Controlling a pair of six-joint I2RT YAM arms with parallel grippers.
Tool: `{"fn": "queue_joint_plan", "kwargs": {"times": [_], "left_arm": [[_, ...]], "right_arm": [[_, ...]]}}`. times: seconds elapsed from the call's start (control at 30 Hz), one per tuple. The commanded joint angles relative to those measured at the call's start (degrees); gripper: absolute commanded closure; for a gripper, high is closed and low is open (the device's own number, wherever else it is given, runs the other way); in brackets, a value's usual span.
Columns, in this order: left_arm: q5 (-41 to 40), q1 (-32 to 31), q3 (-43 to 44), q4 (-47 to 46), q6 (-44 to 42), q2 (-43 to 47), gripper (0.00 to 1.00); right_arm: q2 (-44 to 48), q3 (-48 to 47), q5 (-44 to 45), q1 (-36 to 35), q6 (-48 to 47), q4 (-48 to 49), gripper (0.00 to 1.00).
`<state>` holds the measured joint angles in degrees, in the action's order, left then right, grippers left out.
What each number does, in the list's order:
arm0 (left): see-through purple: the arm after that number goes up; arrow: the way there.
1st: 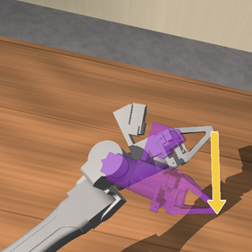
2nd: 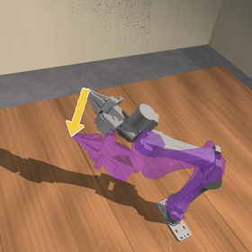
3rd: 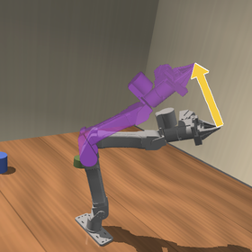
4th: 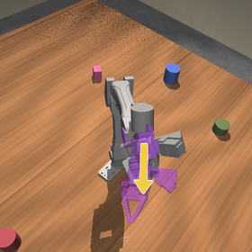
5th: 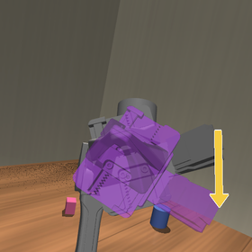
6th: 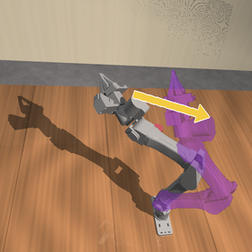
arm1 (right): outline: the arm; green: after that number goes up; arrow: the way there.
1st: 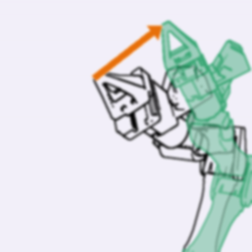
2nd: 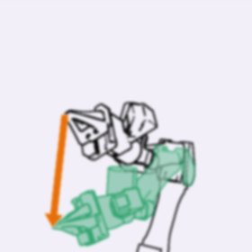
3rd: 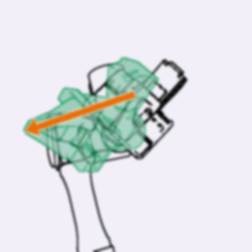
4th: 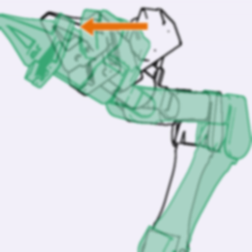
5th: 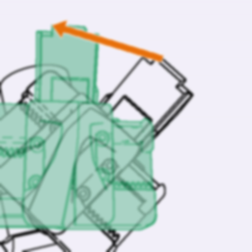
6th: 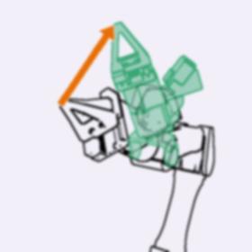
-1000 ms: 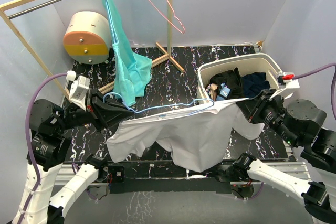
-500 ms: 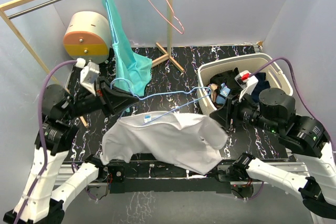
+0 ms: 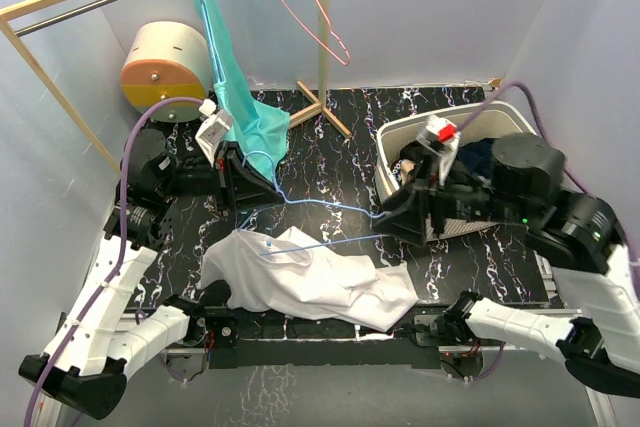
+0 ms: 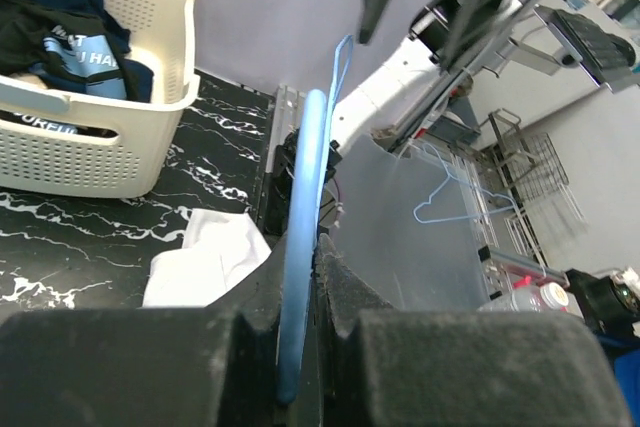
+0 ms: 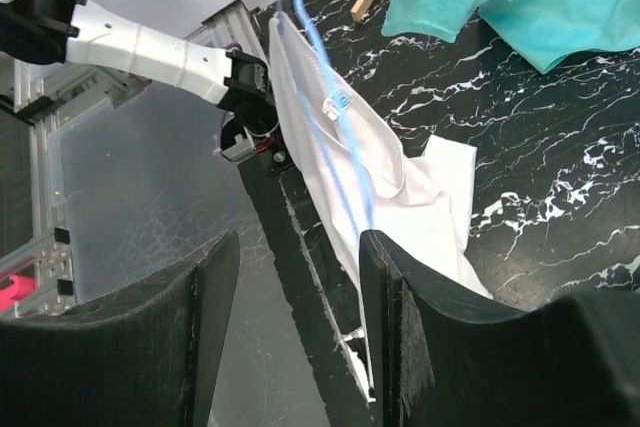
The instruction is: Remove the t-shirt from the hanger
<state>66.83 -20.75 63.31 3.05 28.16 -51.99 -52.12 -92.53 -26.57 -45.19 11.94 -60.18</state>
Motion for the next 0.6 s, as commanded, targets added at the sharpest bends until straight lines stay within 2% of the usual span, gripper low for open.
{"fn": "queue_joint_plan", "kwargs": {"times": [0.0,0.2,0.37,0.47,0.57], "left_arm": [[5.19,-0.08,0.57,-3.4,0.73,1.99,1.0],[4.52,-0.08,0.94,-1.74,0.05,2.37,1.0],[3.45,-0.08,1.18,-0.68,-0.53,2.64,1.0],[2.69,-0.08,1.2,-0.6,-0.83,2.44,1.0],[1.45,-0.08,0.99,-1.04,-0.62,2.2,1.0]], "right_arm": [[-6.36,-2.79,-1.68,0.28,-4.88,4.98,0.46],[-11.38,-3.44,-6.33,0.23,-6.14,7.23,0.45],[-12.18,-1.14,-9.97,0.29,-5.7,8.66,0.5],[-11.51,0.11,-10.11,0.31,-5.35,8.59,0.63],[-10.67,1.03,-9.55,0.28,-4.96,7.77,0.79]]}}
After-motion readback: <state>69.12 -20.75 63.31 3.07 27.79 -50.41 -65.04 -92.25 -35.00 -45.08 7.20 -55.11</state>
